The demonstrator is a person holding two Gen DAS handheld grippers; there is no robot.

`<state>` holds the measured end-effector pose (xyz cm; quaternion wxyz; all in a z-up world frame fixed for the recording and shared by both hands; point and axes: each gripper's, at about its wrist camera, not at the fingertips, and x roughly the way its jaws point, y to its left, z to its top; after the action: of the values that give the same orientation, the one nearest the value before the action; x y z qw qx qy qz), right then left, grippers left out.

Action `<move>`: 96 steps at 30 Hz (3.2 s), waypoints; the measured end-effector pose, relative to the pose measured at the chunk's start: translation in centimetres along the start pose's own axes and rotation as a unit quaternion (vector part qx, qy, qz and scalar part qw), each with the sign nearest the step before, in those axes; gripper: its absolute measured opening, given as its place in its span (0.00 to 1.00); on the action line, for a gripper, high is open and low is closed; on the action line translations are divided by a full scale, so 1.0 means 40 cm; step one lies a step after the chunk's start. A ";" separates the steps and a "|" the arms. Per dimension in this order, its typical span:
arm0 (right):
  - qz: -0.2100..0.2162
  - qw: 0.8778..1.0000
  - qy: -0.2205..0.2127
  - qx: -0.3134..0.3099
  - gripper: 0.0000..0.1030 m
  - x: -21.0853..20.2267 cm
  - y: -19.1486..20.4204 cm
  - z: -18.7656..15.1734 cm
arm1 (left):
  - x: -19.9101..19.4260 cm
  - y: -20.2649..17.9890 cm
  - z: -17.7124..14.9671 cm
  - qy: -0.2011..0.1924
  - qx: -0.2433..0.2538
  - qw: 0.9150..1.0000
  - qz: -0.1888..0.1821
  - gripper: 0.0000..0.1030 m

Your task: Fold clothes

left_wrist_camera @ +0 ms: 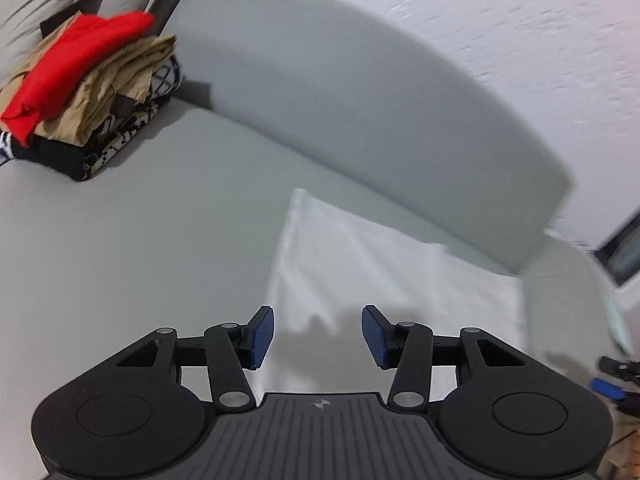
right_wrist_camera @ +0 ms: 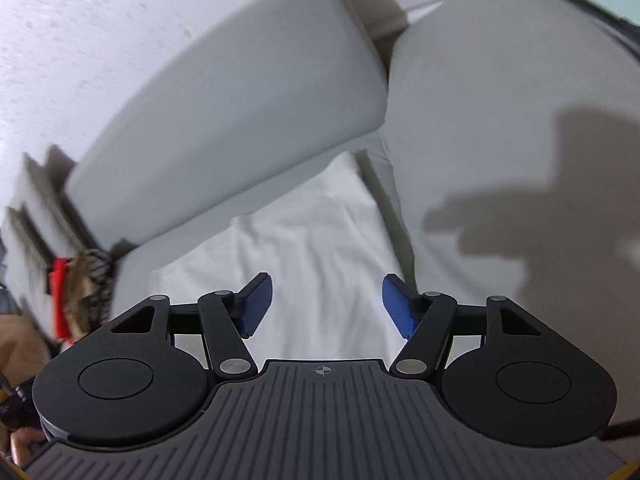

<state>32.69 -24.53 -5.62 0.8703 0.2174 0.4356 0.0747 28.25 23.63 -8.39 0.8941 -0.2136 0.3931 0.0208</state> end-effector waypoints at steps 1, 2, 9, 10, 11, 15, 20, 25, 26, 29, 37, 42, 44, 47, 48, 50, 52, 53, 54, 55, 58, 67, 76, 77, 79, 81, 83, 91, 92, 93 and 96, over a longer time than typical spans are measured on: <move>-0.008 1.000 -0.002 -0.009 0.65 0.045 -0.002 0.016 | 0.040 0.011 0.015 0.000 0.002 1.000 0.007 0.45; -0.015 1.000 -0.003 -0.012 0.65 0.085 -0.008 0.033 | 0.080 0.021 0.031 0.001 0.005 1.000 0.014 0.45; -0.014 0.999 -0.002 0.031 0.57 0.304 -0.094 0.147 | 0.291 0.044 0.119 0.002 0.022 1.000 -0.014 0.45; -0.005 1.000 -0.006 0.026 0.53 0.324 -0.098 0.161 | 0.312 0.046 0.128 0.001 0.022 1.000 -0.019 0.44; 0.005 1.000 -0.011 0.021 0.50 0.344 -0.101 0.175 | 0.331 0.049 0.137 0.000 0.020 0.999 -0.027 0.44; 0.029 0.999 -0.001 -0.035 0.47 0.418 -0.071 0.199 | 0.384 0.040 0.162 -0.005 0.039 0.998 -0.043 0.17; 0.010 0.995 -0.025 -0.093 0.04 0.436 -0.033 0.200 | 0.401 0.006 0.179 -0.022 0.100 0.995 -0.005 0.02; -0.037 0.997 -0.049 -0.044 0.00 0.436 -0.059 0.231 | 0.399 0.008 0.187 -0.023 0.101 0.994 0.037 0.03; -0.048 0.997 -0.050 -0.037 0.00 0.437 -0.065 0.236 | 0.397 0.001 0.187 -0.021 0.103 0.994 0.044 0.03; -0.039 0.998 -0.040 -0.001 0.00 0.431 -0.085 0.249 | 0.383 -0.011 0.192 -0.011 0.088 0.995 0.051 0.05; 0.063 0.995 0.011 0.077 0.36 0.417 -0.135 0.237 | 0.317 0.047 0.198 0.003 -0.025 1.000 0.010 0.51; 0.056 0.997 0.035 0.026 0.35 0.464 -0.116 0.206 | 0.320 0.114 0.174 0.021 -0.059 0.997 -0.034 0.46; 0.066 0.997 0.029 0.023 0.36 0.467 -0.121 0.198 | 0.322 0.132 0.172 0.018 -0.073 0.996 -0.051 0.47; 0.092 0.995 0.026 0.034 0.39 0.473 -0.134 0.190 | 0.330 0.134 0.170 0.017 -0.076 0.994 -0.072 0.47; 0.101 0.994 0.025 0.038 0.39 0.475 -0.138 0.189 | 0.338 0.130 0.172 0.018 -0.072 0.994 -0.079 0.45; 0.119 0.992 0.025 0.042 0.39 0.481 -0.140 0.183 | 0.348 0.122 0.176 0.020 -0.059 0.994 -0.094 0.40; 0.122 0.992 0.025 0.031 0.39 0.488 -0.132 0.176 | 0.356 0.098 0.175 0.027 -0.039 0.993 -0.104 0.15; 0.119 0.992 0.023 0.025 0.37 0.489 -0.127 0.173 | 0.361 0.086 0.173 0.030 -0.031 0.994 -0.104 0.13; 0.115 0.993 0.021 0.019 0.34 0.491 -0.123 0.170 | 0.364 0.076 0.171 0.029 -0.025 0.994 -0.100 0.13; 0.106 0.994 0.018 0.011 0.22 0.492 -0.115 0.171 | 0.365 0.071 0.171 0.026 -0.021 0.995 -0.092 0.08; 0.071 0.997 0.009 -0.016 0.06 0.495 -0.088 0.178 | 0.353 0.066 0.170 0.017 -0.028 0.997 -0.070 0.02; -0.004 0.999 -0.035 -0.038 0.05 0.403 0.015 0.141 | 0.265 0.001 0.179 -0.009 0.029 0.999 -0.014 0.02; 0.056 0.995 -0.063 0.050 0.05 0.057 -0.048 0.081 | -0.037 -0.035 0.118 -0.055 0.023 0.994 -0.088 0.02; 0.060 0.994 -0.062 0.059 0.05 0.013 -0.056 0.052 | -0.072 -0.035 0.103 -0.055 0.018 0.994 -0.096 0.02; 0.063 0.993 -0.055 0.080 0.05 -0.066 -0.082 -0.005 | -0.147 -0.032 0.072 -0.049 0.002 0.994 -0.101 0.02; 0.063 0.992 -0.054 0.096 0.05 -0.112 -0.094 -0.085 | -0.229 -0.013 0.027 -0.039 -0.021 0.993 -0.108 0.02; 0.047 0.994 -0.039 0.087 0.04 -0.174 -0.108 -0.152 | -0.304 0.007 -0.032 -0.036 -0.035 0.993 -0.111 0.02; -0.034 0.999 0.005 0.029 0.04 -0.199 -0.116 -0.323 | -0.353 0.020 -0.257 0.028 -0.019 0.999 -0.007 0.02; -0.034 0.999 -0.003 0.023 0.04 -0.203 -0.109 -0.328 | -0.363 0.011 -0.277 0.025 -0.009 1.000 0.001 0.02; -0.032 0.999 -0.014 0.018 0.04 -0.216 -0.106 -0.332 | -0.377 0.004 -0.292 0.021 -0.004 1.000 0.001 0.02; -0.027 0.999 -0.047 0.002 0.04 -0.275 -0.105 -0.343 | -0.437 -0.014 -0.319 -0.006 0.009 1.000 -0.008 0.02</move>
<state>14.89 -27.51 -6.71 0.8911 0.2110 0.3998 0.0401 7.43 20.34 -3.40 0.8982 -0.2088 0.3866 0.0112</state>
